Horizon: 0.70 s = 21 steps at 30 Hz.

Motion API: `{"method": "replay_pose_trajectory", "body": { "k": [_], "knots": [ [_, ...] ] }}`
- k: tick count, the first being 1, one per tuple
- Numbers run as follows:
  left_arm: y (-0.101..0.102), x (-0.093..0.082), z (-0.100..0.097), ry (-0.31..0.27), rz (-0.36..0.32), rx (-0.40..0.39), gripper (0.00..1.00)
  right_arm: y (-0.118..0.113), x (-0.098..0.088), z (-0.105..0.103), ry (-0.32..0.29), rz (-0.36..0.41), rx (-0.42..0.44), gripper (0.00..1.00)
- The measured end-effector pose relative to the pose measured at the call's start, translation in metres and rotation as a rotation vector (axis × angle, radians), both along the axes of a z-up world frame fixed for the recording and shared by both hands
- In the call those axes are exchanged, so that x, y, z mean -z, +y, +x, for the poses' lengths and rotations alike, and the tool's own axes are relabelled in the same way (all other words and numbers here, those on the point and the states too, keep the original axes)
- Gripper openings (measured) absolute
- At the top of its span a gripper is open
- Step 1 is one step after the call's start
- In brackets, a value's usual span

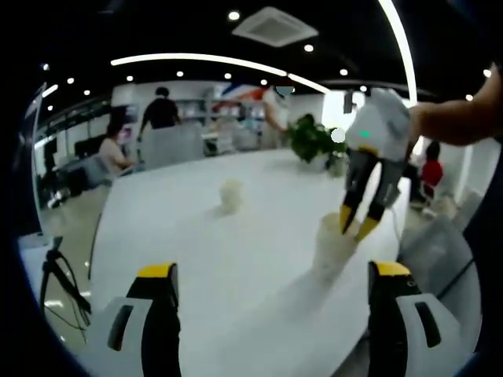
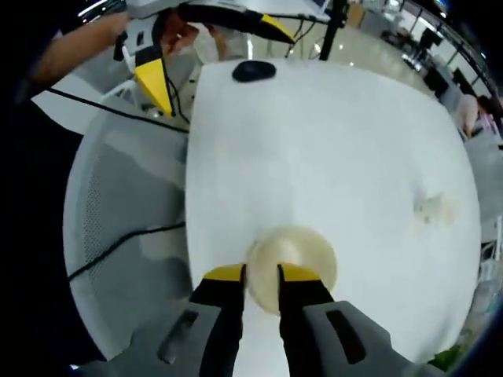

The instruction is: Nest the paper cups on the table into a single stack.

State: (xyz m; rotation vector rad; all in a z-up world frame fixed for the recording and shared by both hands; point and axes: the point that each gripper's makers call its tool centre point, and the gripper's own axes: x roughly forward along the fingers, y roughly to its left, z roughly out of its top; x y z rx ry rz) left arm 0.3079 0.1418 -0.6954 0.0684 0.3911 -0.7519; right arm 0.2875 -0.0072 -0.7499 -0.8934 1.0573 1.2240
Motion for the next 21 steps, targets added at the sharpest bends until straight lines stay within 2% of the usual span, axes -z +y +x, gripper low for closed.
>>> {"method": "replay_pose_trajectory", "body": {
  "k": [5,9,10,13,17,21],
  "knots": [
    [-0.002,0.000,0.001,-0.002,0.000,0.006,0.98,0.000,-0.013,0.004,-0.011,0.059,0.017,0.19],
    [-0.002,0.000,0.002,0.002,0.014,0.006,0.98,0.003,-0.032,0.010,-0.031,0.162,0.049,0.30],
    [-0.002,0.000,0.003,0.007,0.016,0.007,0.98,0.004,-0.045,0.017,-0.051,0.220,0.076,0.31],
    [-0.002,-0.003,0.006,0.008,0.004,0.001,0.98,0.003,-0.064,0.025,-0.070,0.304,0.122,0.34],
    [-0.001,-0.009,0.011,-0.012,-0.012,-0.014,0.98,-0.009,-0.087,0.043,-0.134,0.410,0.193,0.39],
    [-0.001,-0.015,0.013,-0.026,-0.024,-0.027,0.98,-0.026,-0.099,0.054,-0.183,0.478,0.253,0.43]
  ]
}}
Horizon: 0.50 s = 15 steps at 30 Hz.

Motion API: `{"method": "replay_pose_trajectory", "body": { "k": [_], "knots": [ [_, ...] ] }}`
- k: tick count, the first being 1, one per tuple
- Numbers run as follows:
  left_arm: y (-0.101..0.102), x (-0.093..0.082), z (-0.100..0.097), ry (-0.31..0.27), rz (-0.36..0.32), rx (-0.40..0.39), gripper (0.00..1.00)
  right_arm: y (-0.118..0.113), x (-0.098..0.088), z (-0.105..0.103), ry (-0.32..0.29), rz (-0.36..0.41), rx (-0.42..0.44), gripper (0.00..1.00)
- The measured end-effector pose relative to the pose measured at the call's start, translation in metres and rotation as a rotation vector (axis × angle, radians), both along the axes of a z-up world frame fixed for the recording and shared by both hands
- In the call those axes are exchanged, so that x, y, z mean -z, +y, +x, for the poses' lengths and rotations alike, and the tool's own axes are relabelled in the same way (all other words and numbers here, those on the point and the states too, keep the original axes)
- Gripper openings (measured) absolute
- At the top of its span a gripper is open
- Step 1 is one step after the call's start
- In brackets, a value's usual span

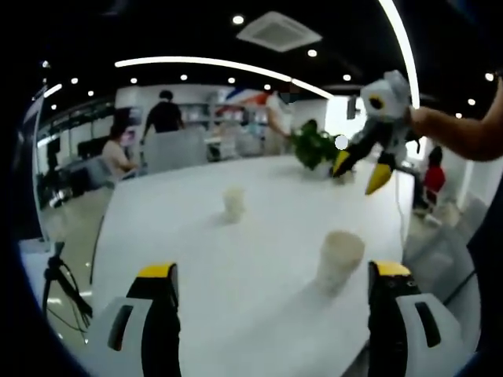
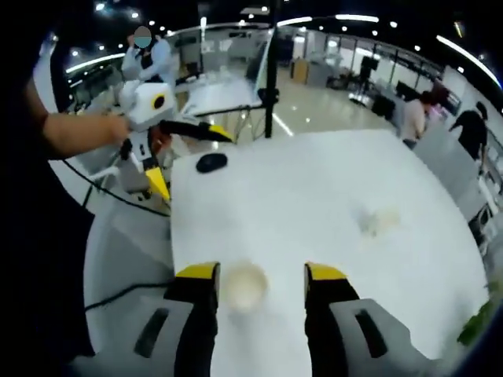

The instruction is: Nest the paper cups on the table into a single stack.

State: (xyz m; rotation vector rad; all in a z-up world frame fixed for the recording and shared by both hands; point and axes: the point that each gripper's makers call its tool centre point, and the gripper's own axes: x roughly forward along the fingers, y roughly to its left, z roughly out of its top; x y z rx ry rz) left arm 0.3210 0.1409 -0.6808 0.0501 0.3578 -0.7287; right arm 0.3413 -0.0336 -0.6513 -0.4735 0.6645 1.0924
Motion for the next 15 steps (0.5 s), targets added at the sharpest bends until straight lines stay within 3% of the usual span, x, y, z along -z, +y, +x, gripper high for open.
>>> {"method": "replay_pose_trajectory", "body": {
  "k": [7,15],
  "knots": [
    [-0.005,-0.010,0.001,-0.025,-0.043,0.005,0.98,-0.021,-0.011,0.007,-0.081,0.122,0.086,0.51],
    [0.001,-0.007,0.005,-0.019,-0.006,-0.028,0.98,-0.045,-0.008,0.012,-0.164,0.203,0.173,0.58]
  ]
}}
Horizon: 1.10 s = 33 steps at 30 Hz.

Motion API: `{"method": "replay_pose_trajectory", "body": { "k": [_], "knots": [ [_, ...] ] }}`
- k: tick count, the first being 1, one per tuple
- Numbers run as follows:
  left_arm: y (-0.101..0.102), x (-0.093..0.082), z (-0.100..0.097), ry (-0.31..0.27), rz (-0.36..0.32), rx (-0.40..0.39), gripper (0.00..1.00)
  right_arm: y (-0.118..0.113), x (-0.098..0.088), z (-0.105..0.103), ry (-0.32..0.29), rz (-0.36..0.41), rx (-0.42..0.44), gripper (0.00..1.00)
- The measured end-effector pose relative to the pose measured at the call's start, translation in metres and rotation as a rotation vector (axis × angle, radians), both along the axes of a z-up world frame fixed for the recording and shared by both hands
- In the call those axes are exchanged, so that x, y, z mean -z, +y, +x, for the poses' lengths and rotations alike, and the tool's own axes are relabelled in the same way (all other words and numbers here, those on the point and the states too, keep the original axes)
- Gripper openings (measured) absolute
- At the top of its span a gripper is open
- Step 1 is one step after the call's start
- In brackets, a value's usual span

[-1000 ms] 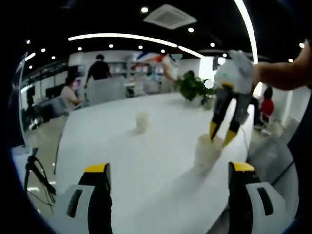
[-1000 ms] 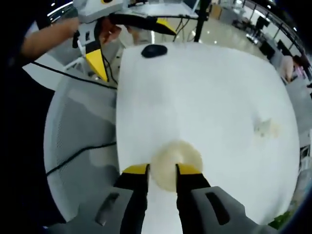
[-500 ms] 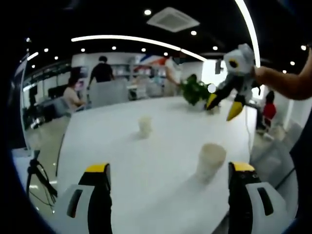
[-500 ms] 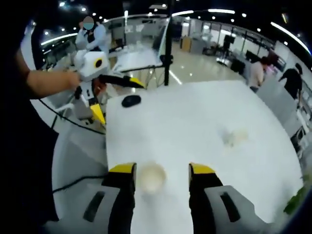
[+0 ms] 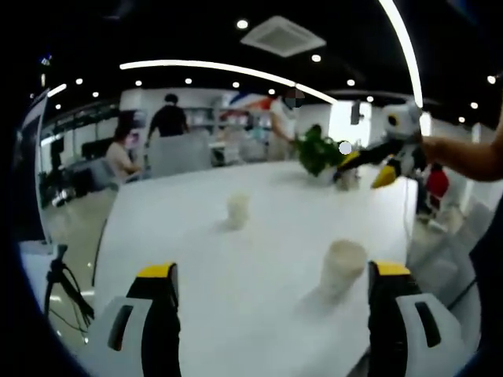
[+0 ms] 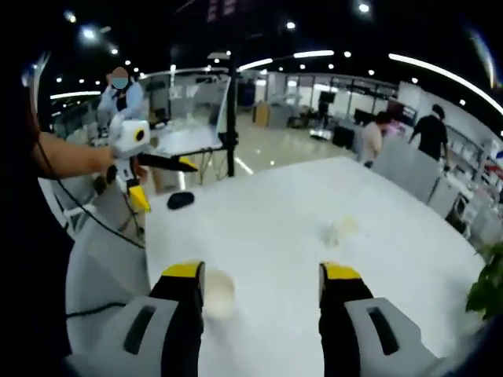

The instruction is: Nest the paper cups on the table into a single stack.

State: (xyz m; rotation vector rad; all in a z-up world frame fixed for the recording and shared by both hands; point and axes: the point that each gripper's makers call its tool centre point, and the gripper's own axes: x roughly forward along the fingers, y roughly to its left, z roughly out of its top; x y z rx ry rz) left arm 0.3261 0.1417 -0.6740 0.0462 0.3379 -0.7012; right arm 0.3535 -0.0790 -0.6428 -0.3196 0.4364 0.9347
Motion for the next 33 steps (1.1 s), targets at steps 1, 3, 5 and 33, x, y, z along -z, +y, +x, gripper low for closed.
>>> {"method": "replay_pose_trajectory", "body": {
  "k": [1,3,5,33],
  "knots": [
    [0.001,0.000,0.000,-0.003,0.003,-0.003,0.98,-0.002,0.000,0.000,-0.016,0.011,0.005,0.59],
    [0.002,0.001,0.000,-0.017,0.016,-0.011,0.98,-0.012,0.005,0.003,-0.041,0.020,0.041,0.60],
    [0.005,0.003,0.001,-0.027,0.026,-0.028,0.98,-0.019,0.006,0.004,-0.056,0.055,0.063,0.60],
    [0.014,0.032,0.000,0.005,0.024,-0.050,0.98,-0.060,0.039,-0.005,-0.098,0.225,0.231,1.00]
  ]
}}
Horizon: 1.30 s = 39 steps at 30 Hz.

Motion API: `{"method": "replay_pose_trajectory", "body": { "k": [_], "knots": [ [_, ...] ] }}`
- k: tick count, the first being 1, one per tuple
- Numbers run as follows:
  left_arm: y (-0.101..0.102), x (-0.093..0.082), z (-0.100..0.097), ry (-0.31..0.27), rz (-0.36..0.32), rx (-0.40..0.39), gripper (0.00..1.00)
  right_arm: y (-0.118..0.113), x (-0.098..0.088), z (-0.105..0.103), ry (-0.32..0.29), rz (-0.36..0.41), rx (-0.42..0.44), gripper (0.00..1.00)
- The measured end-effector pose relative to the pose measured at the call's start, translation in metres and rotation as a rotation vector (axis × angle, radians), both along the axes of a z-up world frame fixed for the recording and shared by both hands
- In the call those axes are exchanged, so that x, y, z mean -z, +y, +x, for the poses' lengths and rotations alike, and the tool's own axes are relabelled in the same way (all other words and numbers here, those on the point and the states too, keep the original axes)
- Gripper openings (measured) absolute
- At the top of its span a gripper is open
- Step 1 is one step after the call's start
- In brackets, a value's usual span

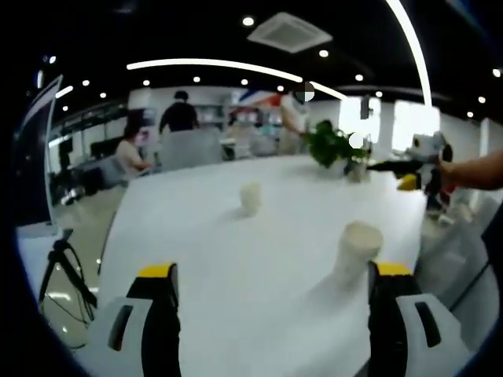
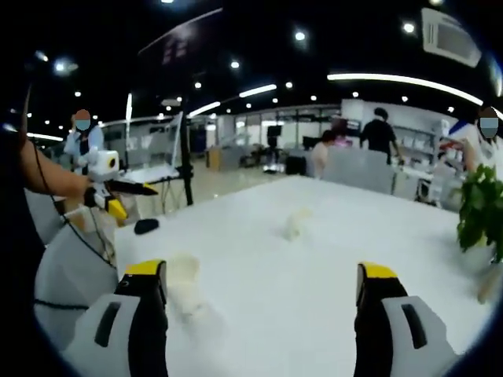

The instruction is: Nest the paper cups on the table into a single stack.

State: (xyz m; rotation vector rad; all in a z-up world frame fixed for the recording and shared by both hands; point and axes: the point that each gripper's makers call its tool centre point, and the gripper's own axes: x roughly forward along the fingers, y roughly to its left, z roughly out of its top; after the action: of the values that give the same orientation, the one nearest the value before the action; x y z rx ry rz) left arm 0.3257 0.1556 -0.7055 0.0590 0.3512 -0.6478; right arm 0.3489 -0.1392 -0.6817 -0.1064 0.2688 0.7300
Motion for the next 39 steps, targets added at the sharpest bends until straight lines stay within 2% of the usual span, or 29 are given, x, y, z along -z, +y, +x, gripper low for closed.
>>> {"method": "replay_pose_trajectory", "body": {
  "k": [2,8,13,17,23,29,39],
  "knots": [
    [0.002,-0.002,0.003,-0.017,0.004,-0.013,0.98,0.001,0.000,0.000,-0.007,0.008,0.000,1.00],
    [0.002,0.000,0.008,-0.020,0.008,-0.011,0.98,0.000,0.001,0.003,-0.001,0.017,0.006,1.00],
    [-0.007,0.015,0.014,0.007,0.015,0.001,0.98,0.001,0.005,0.002,0.003,0.018,0.005,1.00],
    [-0.014,0.018,0.021,0.005,0.012,0.003,0.98,-0.002,0.010,0.002,0.013,0.023,0.014,1.00],
    [-0.027,0.028,0.046,0.025,0.037,0.009,0.98,-0.004,0.014,0.000,0.023,0.038,0.031,1.00],
    [-0.046,0.028,0.077,0.025,-0.008,0.024,0.98,-0.002,0.018,-0.005,0.029,0.040,0.038,1.00],
    [-0.076,0.033,0.121,0.020,-0.012,0.087,0.98,-0.007,0.025,-0.008,0.052,0.051,0.071,1.00]
  ]
}}
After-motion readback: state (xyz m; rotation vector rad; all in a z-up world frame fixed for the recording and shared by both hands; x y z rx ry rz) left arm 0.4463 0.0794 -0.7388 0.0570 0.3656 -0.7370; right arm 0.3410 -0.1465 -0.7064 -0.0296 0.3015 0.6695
